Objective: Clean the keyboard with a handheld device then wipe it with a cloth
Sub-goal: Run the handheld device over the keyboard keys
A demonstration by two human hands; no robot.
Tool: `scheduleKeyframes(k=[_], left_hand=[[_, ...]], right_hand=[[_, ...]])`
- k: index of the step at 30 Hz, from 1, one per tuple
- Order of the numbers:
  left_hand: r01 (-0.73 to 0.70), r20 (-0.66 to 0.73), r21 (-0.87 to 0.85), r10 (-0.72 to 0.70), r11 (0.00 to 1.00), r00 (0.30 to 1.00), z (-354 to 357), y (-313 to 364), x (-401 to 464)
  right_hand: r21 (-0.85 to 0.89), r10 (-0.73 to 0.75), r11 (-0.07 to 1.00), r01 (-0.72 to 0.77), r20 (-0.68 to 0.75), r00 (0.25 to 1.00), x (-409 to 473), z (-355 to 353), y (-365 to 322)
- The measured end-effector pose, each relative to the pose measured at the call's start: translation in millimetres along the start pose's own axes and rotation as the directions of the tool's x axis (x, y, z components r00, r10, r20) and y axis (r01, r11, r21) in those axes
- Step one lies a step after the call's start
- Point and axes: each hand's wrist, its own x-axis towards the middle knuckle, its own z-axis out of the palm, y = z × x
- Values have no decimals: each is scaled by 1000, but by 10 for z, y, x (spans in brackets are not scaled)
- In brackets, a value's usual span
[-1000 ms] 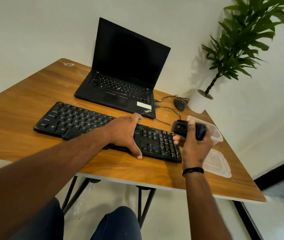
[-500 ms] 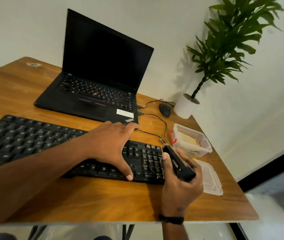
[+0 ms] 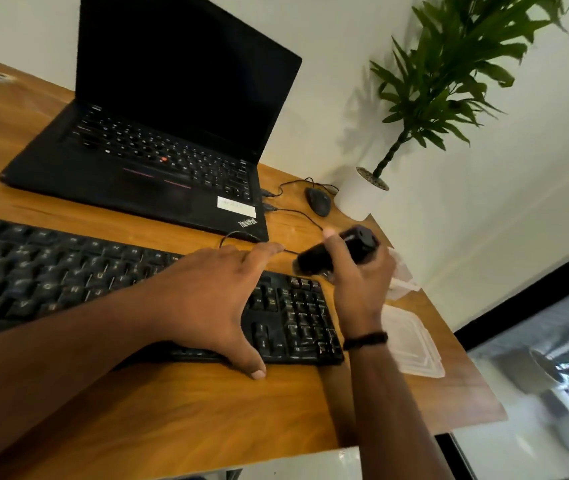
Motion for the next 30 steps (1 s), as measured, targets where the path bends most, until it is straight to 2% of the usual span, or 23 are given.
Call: scheduleKeyframes(k=[5, 8, 11, 13, 15, 18, 20, 22, 24, 27, 28, 30], left_hand=[[-22, -48, 35, 24, 999, 999, 33, 6, -5], [-23, -53, 48, 26, 999, 998, 50, 17, 4], [-11, -63, 37, 13, 999, 998, 48, 15, 9], [2, -66, 29, 0, 1000, 998, 38, 22, 8], [12, -64, 26, -10, 1000, 998, 27, 28, 7], [20, -57, 30, -19, 999, 998, 24, 35, 5], [25, -59, 36, -23, 999, 998, 26, 30, 10], [28, -64, 33, -26, 999, 998, 22, 27, 17], [30, -67, 24, -29, 999, 997, 19, 31, 19], [31, -62, 25, -29, 999, 998, 24, 30, 16], [29, -62, 26, -28, 999, 998, 22, 29, 19], [30, -66, 28, -28, 999, 997, 19, 26, 16]], right_hand=[[-188, -111, 977, 103, -32, 993, 4, 172, 161], [-154, -118, 982, 112, -25, 993, 0, 125, 142], [-119, -169, 976, 183, 119, 978, -47, 76, 64], [-192, -109, 970, 146, 191, 975, -38, 65, 123], [-320, -34, 945, 72, 124, 992, 16, 61, 186], [-451, -56, 892, 21, -66, 996, 55, 22, 153], [-322, -69, 946, 48, -55, 996, 39, 14, 106], [-221, -45, 973, 63, 88, 995, 18, 46, 108], [-340, 1, 939, 52, 154, 988, 33, 85, 199], [-493, -4, 870, -20, -47, 999, 78, 46, 217], [-498, -38, 867, -12, -89, 995, 64, 21, 186], [-399, -63, 917, 29, -73, 995, 15, 9, 149]])
